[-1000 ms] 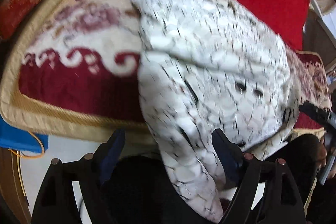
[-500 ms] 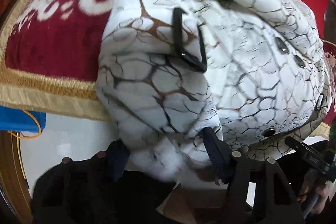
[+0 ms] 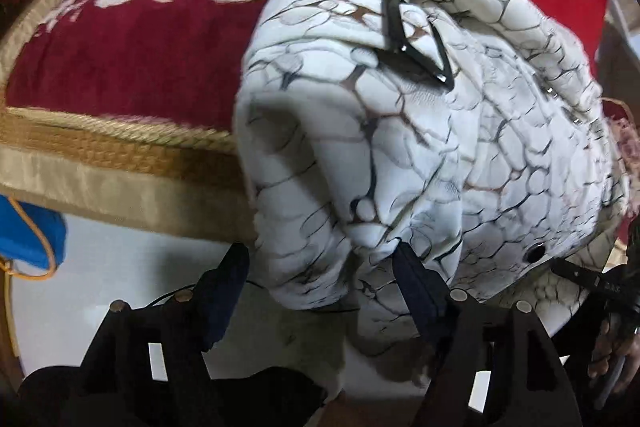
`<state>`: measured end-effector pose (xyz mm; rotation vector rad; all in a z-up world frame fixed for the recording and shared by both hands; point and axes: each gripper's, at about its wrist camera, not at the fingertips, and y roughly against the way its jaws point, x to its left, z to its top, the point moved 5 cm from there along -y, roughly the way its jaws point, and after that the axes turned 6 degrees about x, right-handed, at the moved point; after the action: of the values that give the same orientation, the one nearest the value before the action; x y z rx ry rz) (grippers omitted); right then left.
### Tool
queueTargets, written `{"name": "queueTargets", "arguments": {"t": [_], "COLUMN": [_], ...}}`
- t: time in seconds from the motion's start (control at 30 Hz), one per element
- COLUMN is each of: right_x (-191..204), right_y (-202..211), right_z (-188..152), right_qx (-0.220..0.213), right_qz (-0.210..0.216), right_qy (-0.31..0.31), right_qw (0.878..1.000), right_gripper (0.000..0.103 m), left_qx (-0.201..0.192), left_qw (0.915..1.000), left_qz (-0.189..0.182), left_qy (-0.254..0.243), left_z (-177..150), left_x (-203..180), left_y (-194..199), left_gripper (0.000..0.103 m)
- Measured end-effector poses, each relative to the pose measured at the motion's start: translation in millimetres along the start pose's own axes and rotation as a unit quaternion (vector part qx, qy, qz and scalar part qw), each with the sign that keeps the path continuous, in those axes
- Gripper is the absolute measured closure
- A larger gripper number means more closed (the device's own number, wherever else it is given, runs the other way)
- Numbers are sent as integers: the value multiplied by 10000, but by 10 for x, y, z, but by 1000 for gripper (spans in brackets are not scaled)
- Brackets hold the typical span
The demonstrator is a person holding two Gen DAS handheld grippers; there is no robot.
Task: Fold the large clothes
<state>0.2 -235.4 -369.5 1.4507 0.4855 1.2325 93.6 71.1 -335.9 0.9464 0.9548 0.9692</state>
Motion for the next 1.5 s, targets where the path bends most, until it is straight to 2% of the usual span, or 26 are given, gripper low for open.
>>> {"name": "queueTargets", "arguments": {"t": [0.07, 0.1, 0.13, 0.2, 0.23, 0.33, 0.4, 0.47, 0.5, 0.53, 0.6, 0.67, 0.73, 0.77, 0.8, 0.9, 0.97, 1.0, 1.03, 1.07, 1.1, 1.13, 1.17, 1.23, 1.33, 1.5], "right_x": [97, 145, 185, 224, 272, 370, 402, 414, 375, 325, 331, 226, 90, 19, -15, -132, -235, -277, -311, -378, -400, -436, -444, -378, -153, 236], "right_y": [194, 295, 405, 586, 676, 881, 942, 845, 780, 727, 579, 482, 471, 485, 502, 502, 393, 334, 239, 224, 174, 133, 158, 354, 763, 1601], "right_z": [-39, -50, -47, -33, -24, 57, 114, 157, 157, 151, 179, 137, 94, 82, 71, 76, 107, 106, 90, 68, 60, 48, 52, 64, 81, 352], "right_qx": [-128, -193, -274, -392, -451, -614, -696, -418, -258, -154, 56, 334, 360, 339, 271, 136, 206, 263, 310, 318, 364, 530, 541, 386, 161, -686], "right_qz": [311, 482, 647, 920, 1101, 1443, 1100, 635, 499, 404, 261, -35, -106, -162, -196, -369, -793, -930, -888, -721, -543, -296, -157, 157, 818, 1941], "right_qy": [123, 180, 228, 287, 308, 447, 675, 769, 682, 547, 313, 60, -125, -207, -262, -245, -4, 41, 45, 6, -99, -263, -309, -172, 185, 651], "right_qw": [9994, 9985, 9973, 9946, 9924, 9866, 9892, 9941, 9961, 9976, 9992, 9994, 9992, 9991, 9991, 9989, 9966, 9953, 9956, 9969, 9978, 9978, 9979, 9990, 9963, 9764], "right_gripper": [81, 82, 82, 82, 82, 84, 84, 84, 84, 84, 83, 78, 61, 29, 17, 17, 17, 17, 17, 24, 57, 80, 90, 93, 95, 96], "left_qx": [-2, 4, 54, 130, 134, 52, 78, 202, 276, 329, 339, 375, 395, 440, 499, 694, 724, 747, 741, 718, 702, 675, 635, 513, 357, -347], "left_qw": [9998, 9994, 9985, 9966, 9958, 9935, 9942, 9952, 9954, 9960, 9985, 9984, 9983, 9981, 9978, 9960, 9949, 9939, 9937, 9931, 9925, 9918, 9901, 9834, 9770, 9614], "left_qz": [-178, -336, -539, -802, -905, -1125, -1062, -961, -910, -831, -412, -423, -425, -420, -441, -557, -695, -811, -843, -928, -999, -1085, -1255, -1739, -2097, -2721], "left_qy": [47, 85, 124, 142, 104, -168, -143, 26, 66, 89, 100, 72, 87, 76, 66, -9, -48, -48, -45, -22, -2, 13, 25, 41, -122, -225], "left_z": [22, 38, 42, 15, 2, -21, -3, 38, 37, 57, 44, 31, 69, 66, 79, 130, 150, 153, 162, 167, 169, 169, 147, 129, 106, 425], "left_x": [38, 43, 62, 70, 59, -17, -2, -24, -38, -59, -38, -42, -54, -59, -87, -73, -143, -153, -145, -140, -137, -123, -120, -159, -191, -174], "left_y": [-47, -74, -100, -119, -110, -32, -42, -119, -153, -176, -226, -268, -319, -358, -417, -587, -643, -656, -661, -653, -638, -595, -526, -317, 46, 885], "left_gripper": [30, 42, 63, 87, 92, 93, 93, 90, 75, 46, 23, 23, 23, 23, 23, 26, 54, 78, 92, 93, 96, 97, 98, 98, 98, 99]}}
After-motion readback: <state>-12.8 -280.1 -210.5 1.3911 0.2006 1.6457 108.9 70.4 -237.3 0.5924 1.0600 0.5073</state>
